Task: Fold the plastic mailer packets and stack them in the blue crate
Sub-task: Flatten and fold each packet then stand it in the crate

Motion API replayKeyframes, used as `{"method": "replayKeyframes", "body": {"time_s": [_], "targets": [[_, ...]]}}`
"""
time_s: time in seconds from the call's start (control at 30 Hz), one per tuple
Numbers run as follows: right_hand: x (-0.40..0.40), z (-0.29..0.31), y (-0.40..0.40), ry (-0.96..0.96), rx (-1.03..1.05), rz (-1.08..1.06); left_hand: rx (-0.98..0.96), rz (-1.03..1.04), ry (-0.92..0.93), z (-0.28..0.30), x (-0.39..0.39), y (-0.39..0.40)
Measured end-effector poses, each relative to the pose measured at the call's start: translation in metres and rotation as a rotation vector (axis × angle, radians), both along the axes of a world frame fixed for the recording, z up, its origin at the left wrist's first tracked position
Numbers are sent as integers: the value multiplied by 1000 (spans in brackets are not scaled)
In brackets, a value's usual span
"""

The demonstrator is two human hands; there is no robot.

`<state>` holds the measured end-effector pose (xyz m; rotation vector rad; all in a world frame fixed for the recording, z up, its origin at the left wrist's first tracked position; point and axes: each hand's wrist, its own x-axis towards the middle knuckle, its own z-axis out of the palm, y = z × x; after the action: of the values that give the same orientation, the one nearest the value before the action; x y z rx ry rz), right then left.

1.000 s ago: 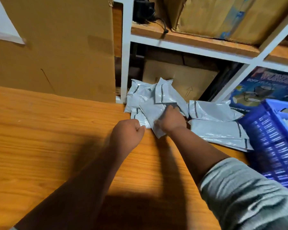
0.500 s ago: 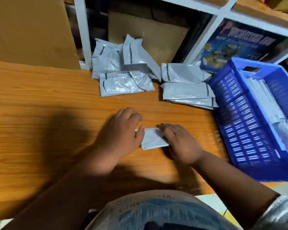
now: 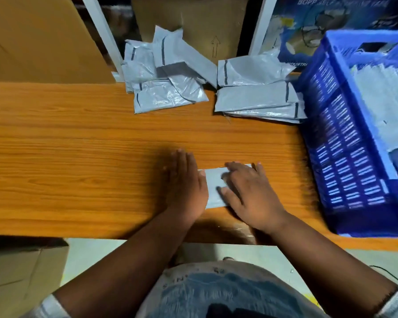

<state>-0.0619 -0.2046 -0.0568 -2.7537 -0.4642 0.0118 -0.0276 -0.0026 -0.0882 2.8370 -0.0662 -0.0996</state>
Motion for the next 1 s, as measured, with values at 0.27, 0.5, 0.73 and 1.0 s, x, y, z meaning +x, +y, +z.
{"method": "replayKeyframes", "body": {"time_s": [0.27,0.5,0.73,1.0], "targets": [[40,-31,54,22,-266,-177,191,91,0,-27,3,-13],[46,-39,47,-41,-216,-105,209,82,-69,-25,-1,-13],[50,-34,35,30,51,-91,230,23,7,5,5,-23],[45,-22,2,-95,-263,2,201,-41,-39,-18,-1,-42]]}}
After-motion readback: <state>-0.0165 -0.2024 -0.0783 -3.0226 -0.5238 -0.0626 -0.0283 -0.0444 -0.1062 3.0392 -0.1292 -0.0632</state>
